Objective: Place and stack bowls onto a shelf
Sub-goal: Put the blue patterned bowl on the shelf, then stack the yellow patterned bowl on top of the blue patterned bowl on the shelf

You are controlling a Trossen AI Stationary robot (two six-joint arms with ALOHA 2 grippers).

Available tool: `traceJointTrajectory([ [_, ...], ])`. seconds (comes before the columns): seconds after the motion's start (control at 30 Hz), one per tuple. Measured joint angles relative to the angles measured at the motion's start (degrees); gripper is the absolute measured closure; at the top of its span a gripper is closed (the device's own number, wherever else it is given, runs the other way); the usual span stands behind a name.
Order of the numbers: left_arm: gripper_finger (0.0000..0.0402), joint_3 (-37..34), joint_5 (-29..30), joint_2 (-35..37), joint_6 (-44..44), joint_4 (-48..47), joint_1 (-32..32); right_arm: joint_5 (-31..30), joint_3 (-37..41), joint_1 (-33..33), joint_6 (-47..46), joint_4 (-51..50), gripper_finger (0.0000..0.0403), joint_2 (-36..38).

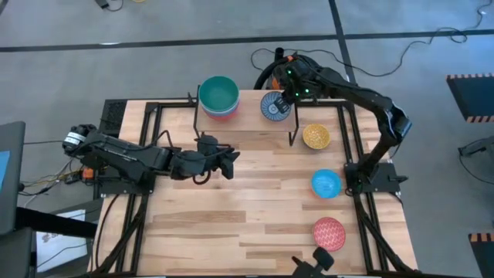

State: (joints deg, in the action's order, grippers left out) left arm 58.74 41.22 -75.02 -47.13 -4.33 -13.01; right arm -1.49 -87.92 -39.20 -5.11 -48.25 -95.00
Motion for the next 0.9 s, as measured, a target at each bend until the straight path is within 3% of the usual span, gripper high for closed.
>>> traceJointTrajectory([
  [0.2,0.0272,0.0,-0.4,0.0,-0.1,0.0,1.0,1.9,0.0,-0.8,1.6,1.4,0.0341,0.0],
  [0.43,0.0272,0.0,-0.5,0.0,-0.1,0.0,1.2,9.1,0.0,-1.6,-0.2,3.0,0.0274,0.1],
  [0.67,0.0272,0.0,-1.9,0.0,0.0,-0.1,0.6,9.1,0.0,-2.5,-2.7,3.8,0.0216,2.1],
  [0.9,0.0272,0.0,-0.4,0.0,1.0,-0.2,-2.2,4.4,0.0,-4.3,-3.5,-2.2,0.0215,10.7],
])
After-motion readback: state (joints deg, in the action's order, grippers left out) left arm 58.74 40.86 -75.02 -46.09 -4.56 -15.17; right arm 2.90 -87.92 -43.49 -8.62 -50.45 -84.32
